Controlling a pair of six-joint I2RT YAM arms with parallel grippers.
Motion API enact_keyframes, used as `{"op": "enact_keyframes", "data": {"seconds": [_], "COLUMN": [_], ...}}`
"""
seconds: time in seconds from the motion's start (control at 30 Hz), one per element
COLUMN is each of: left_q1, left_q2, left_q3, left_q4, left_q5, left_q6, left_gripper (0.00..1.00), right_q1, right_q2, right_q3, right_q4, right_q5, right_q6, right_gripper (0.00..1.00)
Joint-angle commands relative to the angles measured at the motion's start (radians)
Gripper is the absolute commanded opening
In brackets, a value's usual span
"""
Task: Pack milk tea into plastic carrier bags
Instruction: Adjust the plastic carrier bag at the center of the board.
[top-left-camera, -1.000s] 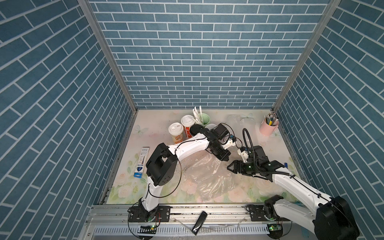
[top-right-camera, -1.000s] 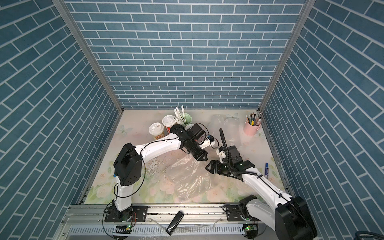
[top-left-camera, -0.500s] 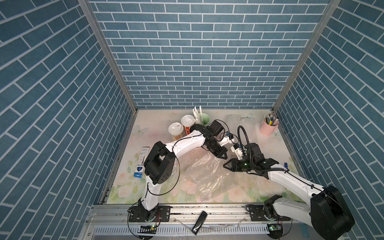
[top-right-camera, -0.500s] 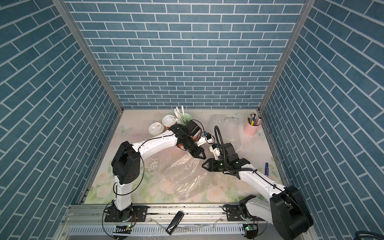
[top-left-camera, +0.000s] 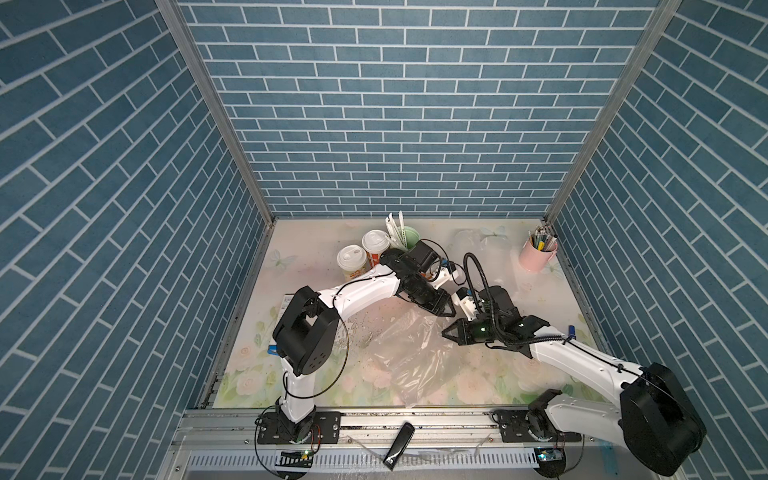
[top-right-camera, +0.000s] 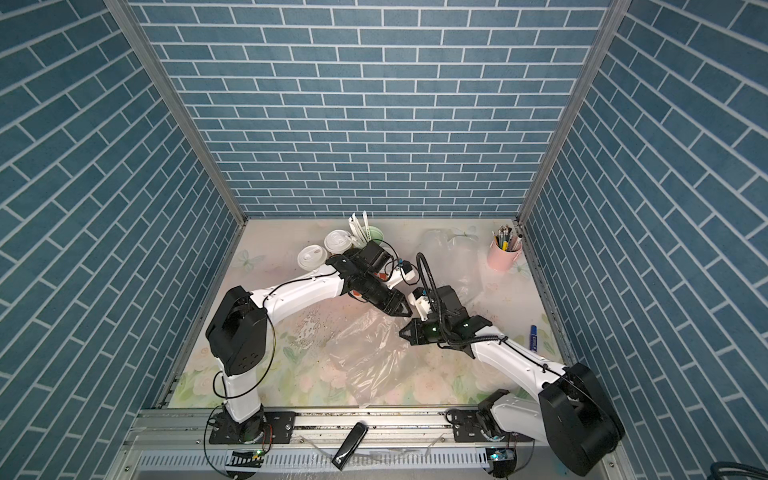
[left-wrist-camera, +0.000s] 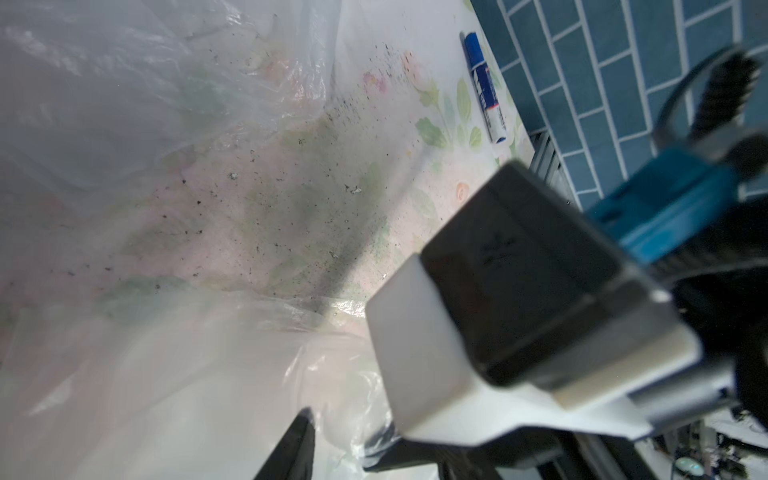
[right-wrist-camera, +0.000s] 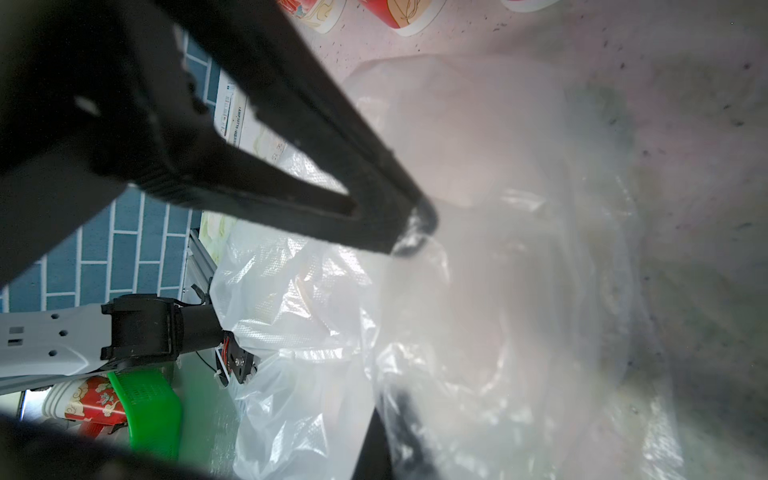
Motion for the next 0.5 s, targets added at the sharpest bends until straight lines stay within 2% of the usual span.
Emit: {"op": "enact_keyframes", "data": {"seconds": [0.0, 0.1, 0.33, 0.47], "left_q1": [-0.002, -0.009, -0.015, -0.016], "left_q2": [-0.036, -0.037, -0.045, -0.078], "left_q3": [-0.033, -0.042, -0.072, -0.121], "left_q4": [0.042, 0.036, 0.029, 0.091], "left_q5": [-0.008, -0.011, -0.060, -0.099], "left_q6": [-0.073, -0.099, -0.150, -0.224], "left_gripper": [0.55, 0.59, 0.59, 0.58], "right_q1": [0.012, 0.019, 0.035, 0.043], "right_q2": [0.021, 0.034, 0.025, 0.004], "right_q3": [0.038, 0.052, 0.058, 0.045], "right_q4": [0.008, 0.004, 0.004, 0.012], "right_q5": [0.033, 0.049, 0.095, 0.126], "right_q6": [0.020, 0.022, 0.027, 0.038], "right_gripper": [0.08, 0.08, 0.08, 0.08]}}
